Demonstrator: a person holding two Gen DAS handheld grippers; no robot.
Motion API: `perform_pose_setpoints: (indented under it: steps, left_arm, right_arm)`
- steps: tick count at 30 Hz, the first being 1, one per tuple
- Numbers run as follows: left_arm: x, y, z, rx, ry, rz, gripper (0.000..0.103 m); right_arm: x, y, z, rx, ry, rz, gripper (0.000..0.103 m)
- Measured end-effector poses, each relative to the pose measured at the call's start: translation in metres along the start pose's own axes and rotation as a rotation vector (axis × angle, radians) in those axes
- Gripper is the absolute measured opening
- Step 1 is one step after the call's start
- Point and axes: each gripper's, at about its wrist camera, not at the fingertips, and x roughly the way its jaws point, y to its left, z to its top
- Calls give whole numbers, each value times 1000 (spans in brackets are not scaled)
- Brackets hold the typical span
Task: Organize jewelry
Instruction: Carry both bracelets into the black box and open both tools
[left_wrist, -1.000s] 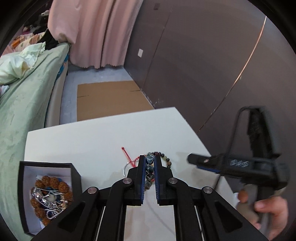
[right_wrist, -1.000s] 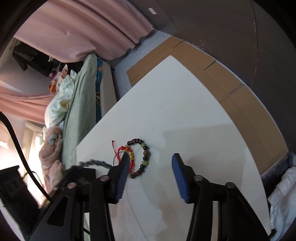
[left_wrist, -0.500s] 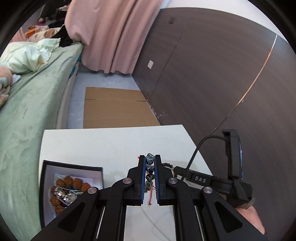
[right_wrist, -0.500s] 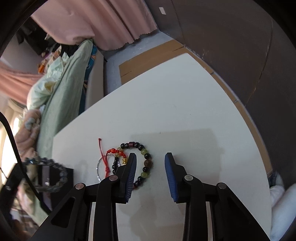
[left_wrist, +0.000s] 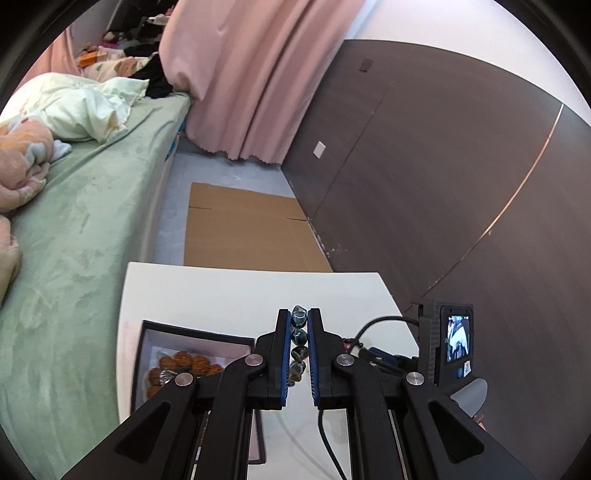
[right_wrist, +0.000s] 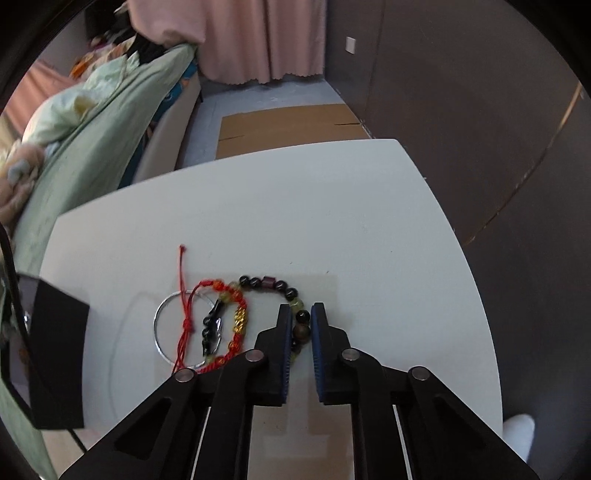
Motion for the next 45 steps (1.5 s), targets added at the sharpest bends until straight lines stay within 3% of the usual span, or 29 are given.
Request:
perform_pose_setpoints:
  steps: [7, 14, 20, 30, 31, 32, 34, 35, 45]
  left_arm:
    - [-10, 13, -1, -26, -11, 17, 9]
    - [-23, 29, -2, -55, -29, 49, 9]
    - [-25, 42, -6, -89, -32, 77, 9]
    - [-13, 60, -14, -183, 35, 28, 12]
    - [-13, 60, -14, -184, 42, 26, 22]
    - [-14, 60, -15, -186, 43, 23, 45]
    - [-21, 61, -16, -195, 15, 24, 75]
    - [-26, 61, -16, -198, -11, 28, 81]
    - [-50, 72, -17, -219, -41, 45, 81]
  right_arm:
    - [-12, -11, -3, 52, 11, 102, 11]
    - [-44, -21, -5, 135, -69, 280, 11]
    - [-67, -13, -6, 156, -133, 379, 11]
    - [-92, 7, -3, 162, -202, 518, 11]
    - [-95, 10, -3, 158, -209, 522, 11]
    - [-97, 13, -3, 156, -213, 536, 11]
    - [-101, 19, -3, 156, -222, 566, 11]
    - [-102, 21, -3, 153, -227, 575, 11]
    - [-131, 59, -8, 113, -309, 723, 11]
